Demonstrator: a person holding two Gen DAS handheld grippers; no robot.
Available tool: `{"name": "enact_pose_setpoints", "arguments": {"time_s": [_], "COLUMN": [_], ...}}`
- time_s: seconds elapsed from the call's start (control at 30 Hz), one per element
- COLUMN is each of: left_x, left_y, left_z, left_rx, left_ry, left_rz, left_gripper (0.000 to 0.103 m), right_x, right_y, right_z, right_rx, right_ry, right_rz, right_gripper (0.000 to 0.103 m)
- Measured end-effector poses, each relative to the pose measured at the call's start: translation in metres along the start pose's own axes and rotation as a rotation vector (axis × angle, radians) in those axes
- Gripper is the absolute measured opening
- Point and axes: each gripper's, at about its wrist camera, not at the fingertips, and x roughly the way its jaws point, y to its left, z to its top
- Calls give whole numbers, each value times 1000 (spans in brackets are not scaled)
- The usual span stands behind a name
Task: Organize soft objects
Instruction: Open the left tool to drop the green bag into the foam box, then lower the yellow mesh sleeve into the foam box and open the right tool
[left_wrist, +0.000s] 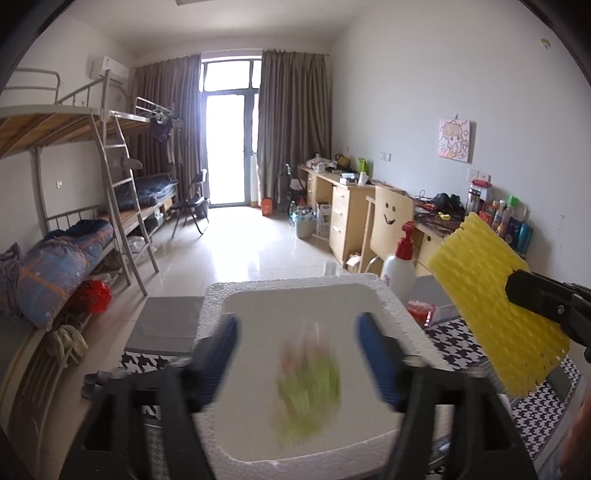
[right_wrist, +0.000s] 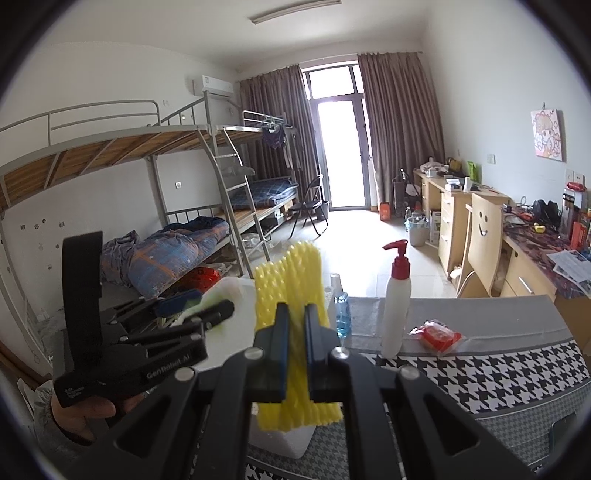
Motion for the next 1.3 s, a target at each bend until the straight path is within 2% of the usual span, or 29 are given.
{"name": "enact_pose_setpoints", "arguments": {"time_s": [0.1,0.23,0.57,0.9,1.3], "left_x": [-8,-23,-41,-48,-54], "left_y": [6,17,35,52,66], "left_z": [1,3,1,-8,-15], "left_rx": [-18,-37,-55,-72,-101], "left_ry": [-26,-73,-106,-109,-117], "left_rz": [-11,27,103,126,134], "left_gripper": [93,102,102,102,102], "right_x": [1,3,13,36,61], "right_y": [0,3,20,30,35], "right_z": [0,2,11,13,14], "right_rx": [5,2,-30,-43,-55], "right_ry": [5,7,16,54,99], "right_rz": [-3,-5,17,50,50], "right_gripper": [10,10,10,10,10]}}
